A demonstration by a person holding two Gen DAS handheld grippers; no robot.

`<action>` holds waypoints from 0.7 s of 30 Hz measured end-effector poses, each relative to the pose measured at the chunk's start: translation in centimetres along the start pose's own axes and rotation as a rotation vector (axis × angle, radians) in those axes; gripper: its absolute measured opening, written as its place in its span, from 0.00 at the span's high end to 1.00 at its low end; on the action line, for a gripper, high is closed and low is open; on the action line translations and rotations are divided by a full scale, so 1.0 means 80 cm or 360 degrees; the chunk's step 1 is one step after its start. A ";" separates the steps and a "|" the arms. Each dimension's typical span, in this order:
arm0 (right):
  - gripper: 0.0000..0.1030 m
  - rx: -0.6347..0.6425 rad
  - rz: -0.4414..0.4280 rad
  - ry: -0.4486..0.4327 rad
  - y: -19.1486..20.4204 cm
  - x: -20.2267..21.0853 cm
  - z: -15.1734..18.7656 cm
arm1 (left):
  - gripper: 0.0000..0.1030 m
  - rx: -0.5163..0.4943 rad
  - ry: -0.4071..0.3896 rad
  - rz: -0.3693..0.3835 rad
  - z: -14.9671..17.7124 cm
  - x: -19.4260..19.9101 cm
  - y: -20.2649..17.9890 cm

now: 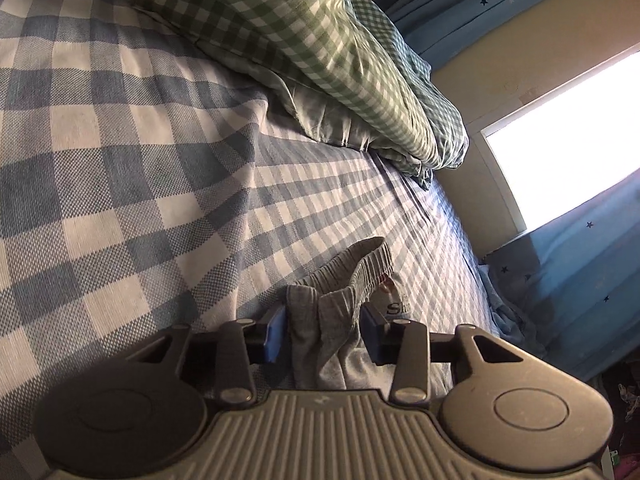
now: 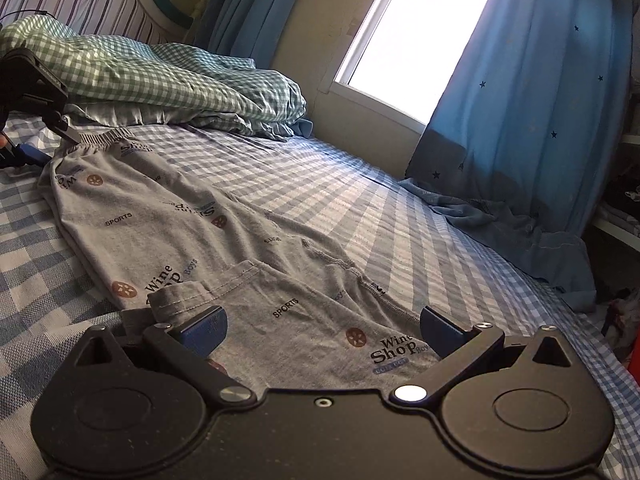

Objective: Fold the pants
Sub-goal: 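Grasp the pants waistband with the left tool while the right tool holds the leg, then lift the waistband with the left tool and fold it over the legs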

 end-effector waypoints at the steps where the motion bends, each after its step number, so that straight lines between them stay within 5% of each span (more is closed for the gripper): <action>1: 0.01 0.0003 0.0000 0.0000 0.000 0.000 0.000 | 0.51 -0.0014 -0.0004 -0.0002 0.000 -0.001 -0.003; 6: 0.01 0.0047 -0.0035 -0.0004 0.009 -0.002 -0.001 | 0.49 -0.0072 -0.0023 -0.0024 0.003 -0.004 -0.009; 16: 0.01 0.0128 -0.0008 0.0056 0.021 -0.012 0.007 | 0.81 -0.0111 -0.0003 -0.0090 -0.003 -0.004 -0.011; 21: 0.01 0.0094 0.0002 0.0008 0.013 -0.004 0.002 | 0.84 -0.0225 -0.0022 -0.0028 -0.011 0.007 -0.047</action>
Point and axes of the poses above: each gripper's, at about its wrist camera, not at the fingertips, and x roughly against the way its jaws point, y to its left, z to its underside, the point moved 7 cm from there along -x, roughly the way its jaws point, and after that the axes turned 5 degrees about y, right-handed, at the moved point
